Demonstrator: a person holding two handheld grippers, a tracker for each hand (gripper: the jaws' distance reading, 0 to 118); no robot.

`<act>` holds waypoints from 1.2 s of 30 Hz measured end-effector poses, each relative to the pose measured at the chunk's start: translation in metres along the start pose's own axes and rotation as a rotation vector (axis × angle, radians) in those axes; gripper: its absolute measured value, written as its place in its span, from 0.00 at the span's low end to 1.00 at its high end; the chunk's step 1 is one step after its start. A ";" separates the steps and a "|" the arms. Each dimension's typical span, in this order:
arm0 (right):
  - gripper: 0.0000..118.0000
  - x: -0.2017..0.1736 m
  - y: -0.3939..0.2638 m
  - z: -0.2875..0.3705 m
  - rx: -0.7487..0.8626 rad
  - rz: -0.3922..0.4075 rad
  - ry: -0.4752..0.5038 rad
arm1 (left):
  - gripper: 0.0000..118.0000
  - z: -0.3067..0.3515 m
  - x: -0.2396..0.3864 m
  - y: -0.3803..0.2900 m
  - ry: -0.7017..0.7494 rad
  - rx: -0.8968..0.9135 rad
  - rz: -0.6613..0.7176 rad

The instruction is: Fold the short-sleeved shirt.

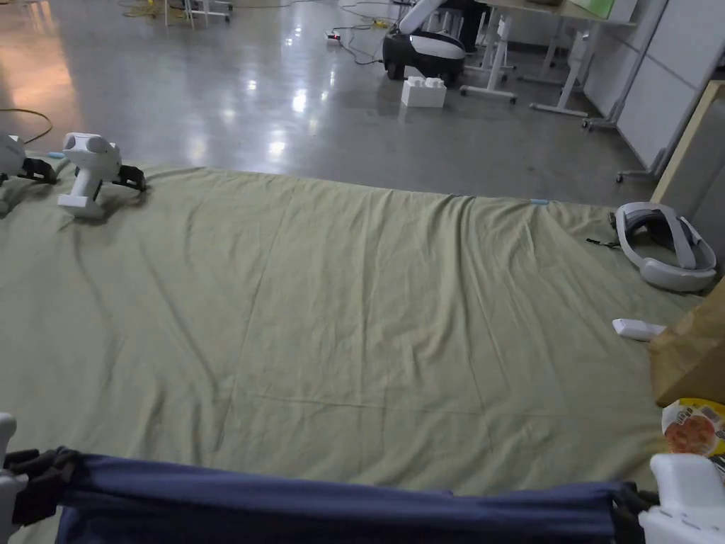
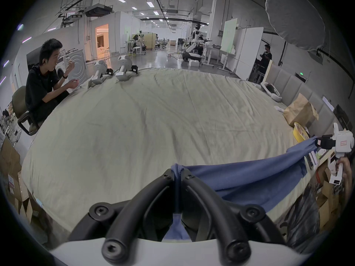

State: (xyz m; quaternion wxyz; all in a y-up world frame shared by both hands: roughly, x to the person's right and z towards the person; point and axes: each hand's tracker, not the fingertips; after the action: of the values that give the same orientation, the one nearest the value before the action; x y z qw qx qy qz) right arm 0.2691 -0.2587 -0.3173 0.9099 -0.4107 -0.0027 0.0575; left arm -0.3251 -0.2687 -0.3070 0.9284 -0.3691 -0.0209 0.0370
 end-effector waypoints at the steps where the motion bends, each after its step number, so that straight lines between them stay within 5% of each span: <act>1: 0.04 0.001 -0.009 0.003 -0.007 -0.003 -0.008 | 0.06 0.003 -0.001 -0.008 -0.005 -0.018 -0.002; 18: 0.05 -0.017 -0.089 -0.067 -0.250 0.081 -0.064 | 0.06 -0.036 0.010 -0.082 0.026 -0.253 -0.014; 21: 0.30 -0.024 -0.080 -0.057 -0.235 0.132 -0.107 | 0.14 -0.034 0.013 -0.075 0.035 -0.250 -0.005; 23: 0.55 -0.026 -0.070 -0.044 -0.215 0.143 -0.134 | 0.37 -0.025 0.018 -0.067 0.038 -0.232 -0.002; 24: 0.59 -0.027 -0.063 -0.035 -0.174 0.134 -0.147 | 0.43 -0.021 0.020 -0.062 0.040 -0.209 0.003; 25: 0.59 -0.030 -0.054 -0.025 -0.125 0.120 -0.163 | 0.43 -0.016 0.022 -0.056 0.032 -0.181 0.015; 26: 0.64 -0.032 -0.045 -0.016 -0.070 0.109 -0.165 | 0.57 -0.012 0.024 -0.050 0.023 -0.158 0.026; 36: 0.70 -0.084 0.041 0.020 0.426 -0.011 -0.057 | 0.58 -0.005 0.061 0.021 0.045 0.244 -0.008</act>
State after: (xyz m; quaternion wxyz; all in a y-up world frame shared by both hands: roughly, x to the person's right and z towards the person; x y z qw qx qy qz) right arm 0.1802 -0.2257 -0.3313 0.9760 -0.2073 -0.0185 0.0633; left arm -0.2650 -0.2512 -0.3244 0.9667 -0.2543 0.0033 0.0271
